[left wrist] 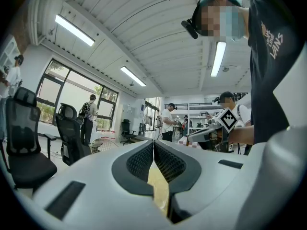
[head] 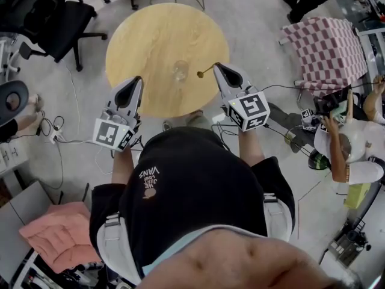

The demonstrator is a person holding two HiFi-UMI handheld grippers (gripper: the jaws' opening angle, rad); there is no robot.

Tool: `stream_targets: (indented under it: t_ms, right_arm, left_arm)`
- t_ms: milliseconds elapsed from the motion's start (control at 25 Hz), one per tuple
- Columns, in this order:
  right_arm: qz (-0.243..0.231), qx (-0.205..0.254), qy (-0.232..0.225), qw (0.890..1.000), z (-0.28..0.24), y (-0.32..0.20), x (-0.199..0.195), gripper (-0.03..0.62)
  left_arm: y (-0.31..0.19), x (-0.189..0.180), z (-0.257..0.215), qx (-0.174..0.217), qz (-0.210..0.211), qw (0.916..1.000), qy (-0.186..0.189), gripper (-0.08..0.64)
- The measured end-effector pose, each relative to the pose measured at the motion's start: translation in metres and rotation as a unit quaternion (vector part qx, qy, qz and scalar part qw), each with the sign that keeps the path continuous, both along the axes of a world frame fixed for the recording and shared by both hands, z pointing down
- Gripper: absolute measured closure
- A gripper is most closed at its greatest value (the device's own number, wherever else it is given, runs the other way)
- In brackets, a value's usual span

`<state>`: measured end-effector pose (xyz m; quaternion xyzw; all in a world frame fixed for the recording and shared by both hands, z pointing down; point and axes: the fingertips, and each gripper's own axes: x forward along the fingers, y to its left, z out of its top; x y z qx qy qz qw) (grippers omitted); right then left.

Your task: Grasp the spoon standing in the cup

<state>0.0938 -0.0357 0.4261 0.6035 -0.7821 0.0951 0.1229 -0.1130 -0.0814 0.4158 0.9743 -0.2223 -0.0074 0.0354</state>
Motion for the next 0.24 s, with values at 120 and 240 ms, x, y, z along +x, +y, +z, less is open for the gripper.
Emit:
stream_targets:
  t_ms: [120, 240]
  right_arm:
    - [0.001, 0.000, -0.001, 1.000, -0.0006, -0.0002, -0.0013, 0.591]
    - [0.002, 0.002, -0.002, 1.000, -0.0028, -0.0011, -0.0020, 0.591]
  left_arm:
    - [-0.0003, -0.0017, 0.0000, -0.002, 0.000, 1.0000, 0.000, 0.560]
    - [-0.0014, -0.0026, -0.0020, -0.002, -0.001, 1.0000, 0.000, 0.560]
